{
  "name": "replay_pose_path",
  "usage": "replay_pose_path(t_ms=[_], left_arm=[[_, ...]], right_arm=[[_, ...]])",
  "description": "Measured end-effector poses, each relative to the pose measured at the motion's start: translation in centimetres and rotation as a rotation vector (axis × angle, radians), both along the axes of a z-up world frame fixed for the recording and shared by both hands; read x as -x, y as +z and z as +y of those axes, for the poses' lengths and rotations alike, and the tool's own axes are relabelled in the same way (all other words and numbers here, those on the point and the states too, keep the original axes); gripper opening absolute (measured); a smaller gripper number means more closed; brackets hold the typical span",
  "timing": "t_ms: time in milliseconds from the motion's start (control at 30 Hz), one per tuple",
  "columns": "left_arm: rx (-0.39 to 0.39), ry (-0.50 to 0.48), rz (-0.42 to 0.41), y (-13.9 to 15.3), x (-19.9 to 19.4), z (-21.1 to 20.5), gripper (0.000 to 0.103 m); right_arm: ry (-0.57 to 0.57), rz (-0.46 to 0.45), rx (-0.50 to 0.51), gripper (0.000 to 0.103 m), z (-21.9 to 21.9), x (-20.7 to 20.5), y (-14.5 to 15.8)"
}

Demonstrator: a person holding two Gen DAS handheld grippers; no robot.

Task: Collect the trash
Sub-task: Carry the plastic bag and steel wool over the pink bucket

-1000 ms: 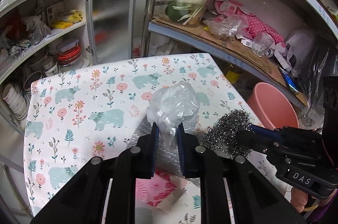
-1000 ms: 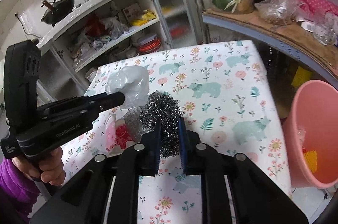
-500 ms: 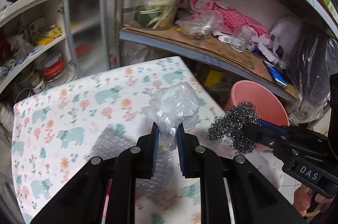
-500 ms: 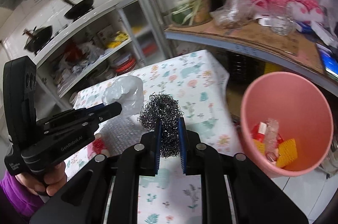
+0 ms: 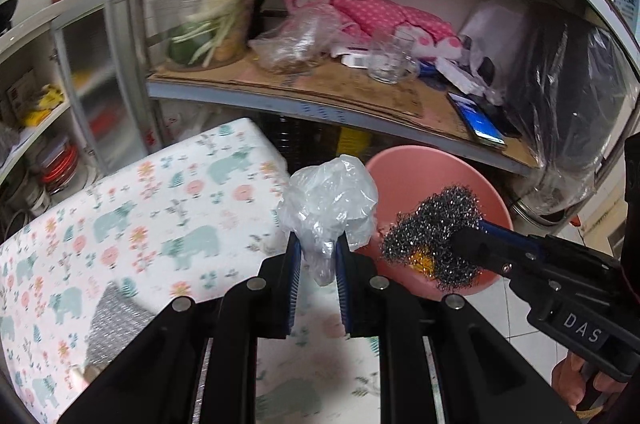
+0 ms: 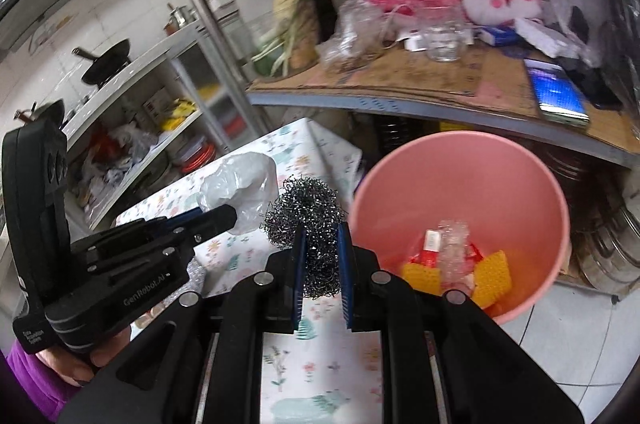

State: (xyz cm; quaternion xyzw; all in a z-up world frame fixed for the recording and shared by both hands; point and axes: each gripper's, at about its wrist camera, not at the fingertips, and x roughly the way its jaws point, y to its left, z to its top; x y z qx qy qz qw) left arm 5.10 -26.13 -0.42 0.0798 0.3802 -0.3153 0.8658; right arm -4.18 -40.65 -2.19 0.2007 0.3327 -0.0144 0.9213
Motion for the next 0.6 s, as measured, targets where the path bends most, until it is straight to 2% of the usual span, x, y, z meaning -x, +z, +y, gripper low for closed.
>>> replay_pose_path(t_ms=[600], left_arm=[[-0.079, -0.147, 0.038, -3.7, 0.5, -9.6, 0.016]], right_arm=[[-0.164, 0.056, -0.026, 0.015, -7.2, 1.6, -2.5]])
